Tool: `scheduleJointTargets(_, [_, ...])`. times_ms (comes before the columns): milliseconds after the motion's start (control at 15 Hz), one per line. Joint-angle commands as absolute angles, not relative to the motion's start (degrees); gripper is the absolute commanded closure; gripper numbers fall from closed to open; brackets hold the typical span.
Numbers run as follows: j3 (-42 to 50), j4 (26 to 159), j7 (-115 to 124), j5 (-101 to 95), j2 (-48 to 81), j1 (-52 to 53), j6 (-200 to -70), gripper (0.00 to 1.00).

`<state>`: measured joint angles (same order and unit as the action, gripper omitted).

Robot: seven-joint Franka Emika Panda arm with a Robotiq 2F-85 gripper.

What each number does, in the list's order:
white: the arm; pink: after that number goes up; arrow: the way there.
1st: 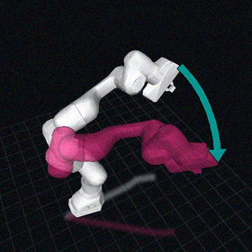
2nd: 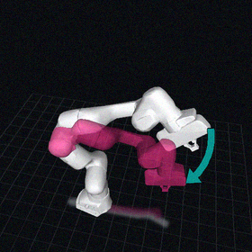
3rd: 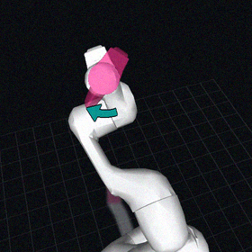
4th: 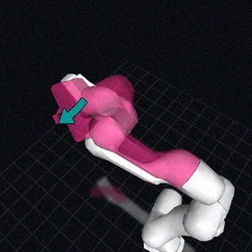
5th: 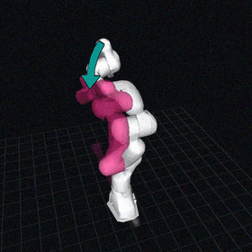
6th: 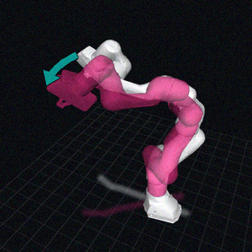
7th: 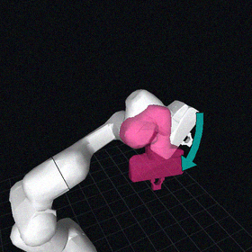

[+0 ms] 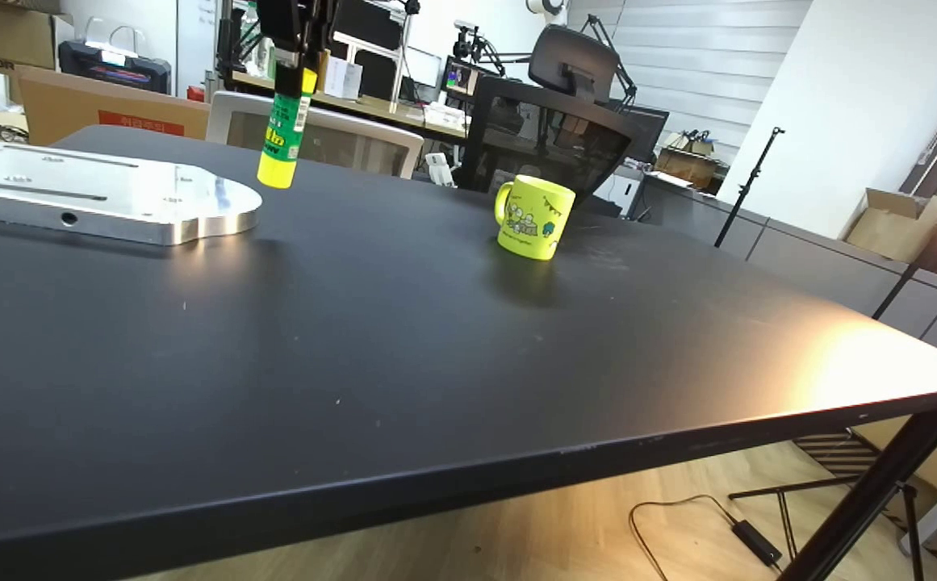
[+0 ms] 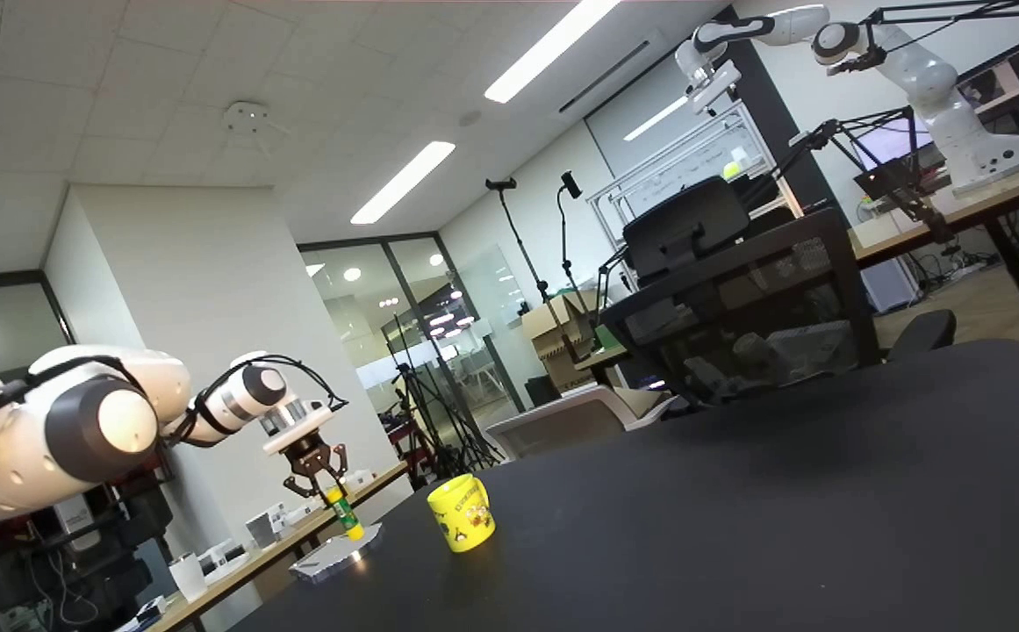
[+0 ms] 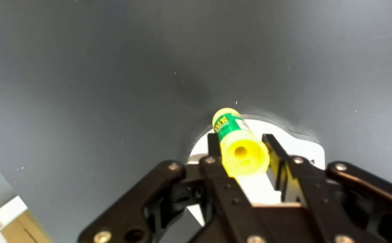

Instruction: Put the gluestick on the table

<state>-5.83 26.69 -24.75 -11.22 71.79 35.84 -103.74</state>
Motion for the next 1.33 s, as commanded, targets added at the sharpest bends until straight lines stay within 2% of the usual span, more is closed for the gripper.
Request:
scheduleJointTargets(0, [-4.4, 21.0, -28.8, -11.9, 74.4, 37.0, -102.8, 0.91])
scheduleJointTargets(733, [-4.2, 18.5, -38.2, -11.1, 77.3, 38.0, -107.0, 0.91])
scheduleJointTargets(800, [-4.7, 25.2, -38.2, -11.5, 73.9, 37.5, -110.4, 0.91])
scheduleJointTargets(867, [-4.8, 25.4, -38.7, -11.5, 73.9, 37.5, -111.1, 0.91])
scheduleJointTargets(933, [-4.5, 19.1, -39.8, -10.8, 77.5, 37.9, -108.8, 0.91])
scheduleJointTargets(1067, [-4.9, 19.2, -41.2, -10.1, 77.6, 37.7, -108.3, 0.91])
scheduleJointTargets(1133, [-5.5, 26.2, -41.0, -10.4, 73.9, 37.2, -110.8, 0.91])
scheduleJointTargets(1200, [-5.1, 19.5, -41.5, -9.8, 77.4, 37.7, -107.1, 0.91])
scheduleJointTargets(1267, [-5.1, 19.5, -41.7, -9.7, 77.5, 37.7, -106.6, 0.91])
